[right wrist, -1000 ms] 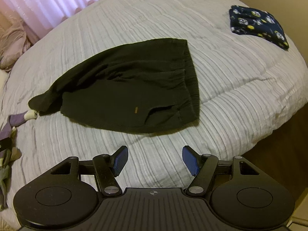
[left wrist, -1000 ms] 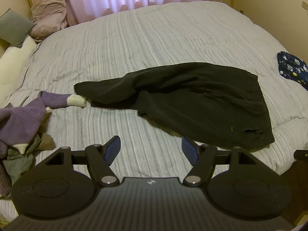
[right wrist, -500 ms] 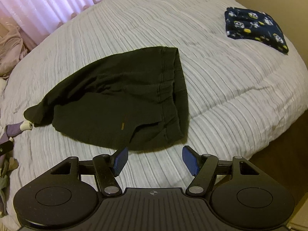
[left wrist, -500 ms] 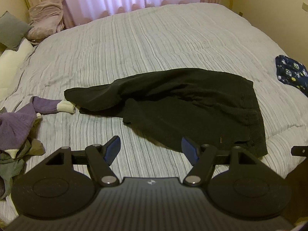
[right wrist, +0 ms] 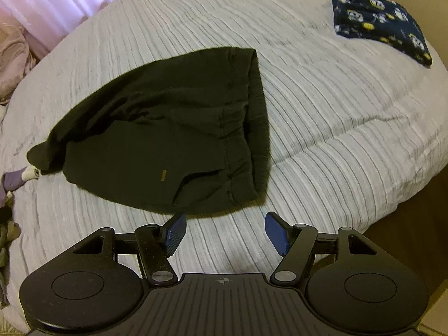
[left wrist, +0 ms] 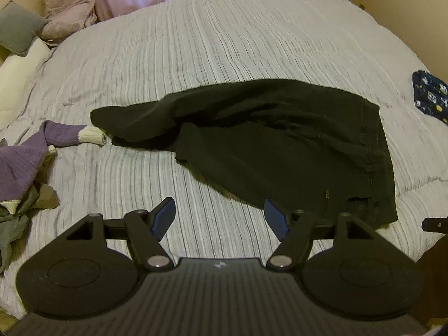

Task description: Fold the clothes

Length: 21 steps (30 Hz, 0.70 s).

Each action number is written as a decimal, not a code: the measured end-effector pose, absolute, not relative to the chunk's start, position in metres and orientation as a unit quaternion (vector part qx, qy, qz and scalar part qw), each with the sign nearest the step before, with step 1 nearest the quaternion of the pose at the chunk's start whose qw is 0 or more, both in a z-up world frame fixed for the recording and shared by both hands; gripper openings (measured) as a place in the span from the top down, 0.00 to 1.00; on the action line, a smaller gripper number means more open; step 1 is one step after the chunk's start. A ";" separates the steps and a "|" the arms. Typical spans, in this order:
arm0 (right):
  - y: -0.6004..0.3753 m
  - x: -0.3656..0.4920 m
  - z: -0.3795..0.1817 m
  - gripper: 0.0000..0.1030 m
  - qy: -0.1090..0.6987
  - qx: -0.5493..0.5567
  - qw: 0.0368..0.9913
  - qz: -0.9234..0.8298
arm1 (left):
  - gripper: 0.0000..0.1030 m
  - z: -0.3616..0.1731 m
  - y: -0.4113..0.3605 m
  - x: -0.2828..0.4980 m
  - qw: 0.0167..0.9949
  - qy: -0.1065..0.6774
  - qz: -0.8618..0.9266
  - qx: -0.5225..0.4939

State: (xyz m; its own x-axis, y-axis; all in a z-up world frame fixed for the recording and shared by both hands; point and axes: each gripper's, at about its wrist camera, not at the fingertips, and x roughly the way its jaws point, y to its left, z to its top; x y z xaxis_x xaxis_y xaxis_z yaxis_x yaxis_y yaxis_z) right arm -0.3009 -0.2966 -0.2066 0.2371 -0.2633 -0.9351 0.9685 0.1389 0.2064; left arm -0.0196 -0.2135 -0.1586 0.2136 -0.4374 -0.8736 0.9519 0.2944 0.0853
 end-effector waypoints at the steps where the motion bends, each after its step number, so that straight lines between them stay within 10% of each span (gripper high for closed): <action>1: -0.297 -0.302 -0.211 0.36 0.390 0.453 0.644 -0.478 | 0.35 -0.163 -0.214 -0.019 0.703 0.390 -0.493 0.332; 20: -0.328 -0.356 -0.377 0.37 0.120 0.651 0.557 -0.501 | 0.35 -0.218 -0.215 0.008 0.718 0.460 -0.426 0.304; 21: -0.336 -0.355 -0.377 0.67 0.122 0.652 0.556 -0.500 | 0.35 -0.217 -0.216 0.007 0.721 0.460 -0.421 0.301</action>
State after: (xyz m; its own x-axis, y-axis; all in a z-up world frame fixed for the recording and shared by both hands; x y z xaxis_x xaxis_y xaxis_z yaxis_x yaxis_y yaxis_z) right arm -0.3551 -0.3360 -0.3772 0.4693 -0.3972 -0.7887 0.7159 -0.3518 0.6031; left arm 0.0072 -0.2164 -0.2166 0.2214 -0.3301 -0.9176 0.8850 0.4631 0.0469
